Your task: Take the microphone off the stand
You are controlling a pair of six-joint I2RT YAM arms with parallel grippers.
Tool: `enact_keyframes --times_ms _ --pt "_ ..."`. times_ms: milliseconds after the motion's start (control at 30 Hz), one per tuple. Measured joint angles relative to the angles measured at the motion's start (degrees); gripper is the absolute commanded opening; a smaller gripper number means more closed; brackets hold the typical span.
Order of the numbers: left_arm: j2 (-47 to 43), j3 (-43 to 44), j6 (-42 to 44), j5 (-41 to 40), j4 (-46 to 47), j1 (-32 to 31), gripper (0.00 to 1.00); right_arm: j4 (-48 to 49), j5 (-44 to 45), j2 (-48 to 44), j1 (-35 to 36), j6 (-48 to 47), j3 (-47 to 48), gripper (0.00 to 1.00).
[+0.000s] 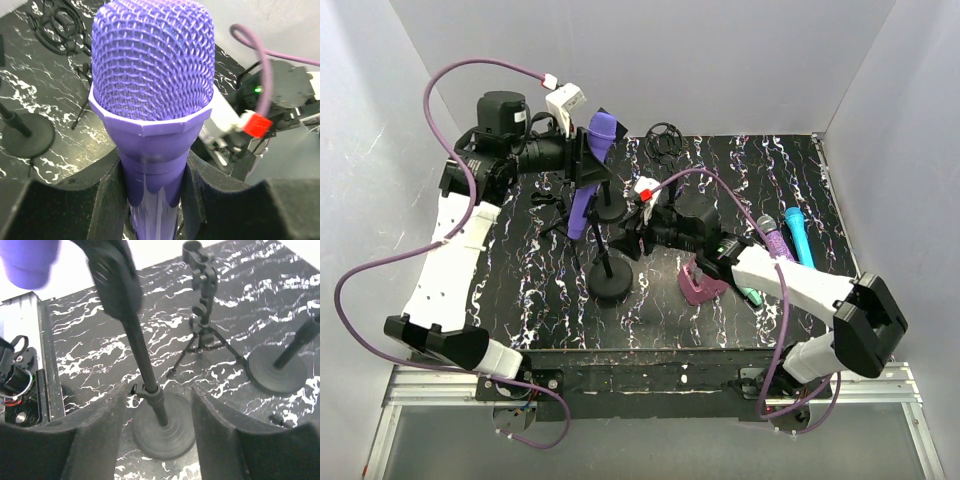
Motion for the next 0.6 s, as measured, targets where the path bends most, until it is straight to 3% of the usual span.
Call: enact_keyframes --times_ms 67,300,467,600 --pt "0.02 -2.43 -0.98 0.22 0.81 0.0 0.0 0.28 -2.05 -1.44 0.02 -0.7 0.0 0.8" --pt "0.5 -3.52 -2.25 1.07 3.06 0.0 0.0 3.56 -6.08 0.52 0.11 1.09 1.11 0.85" --pt "0.5 -3.52 -2.23 1.11 3.56 0.0 0.0 6.27 -5.99 5.07 0.11 4.24 4.31 0.74" --pt "0.52 -3.52 -2.23 0.94 3.54 0.0 0.0 7.91 -4.7 7.65 0.11 5.22 6.99 0.47"
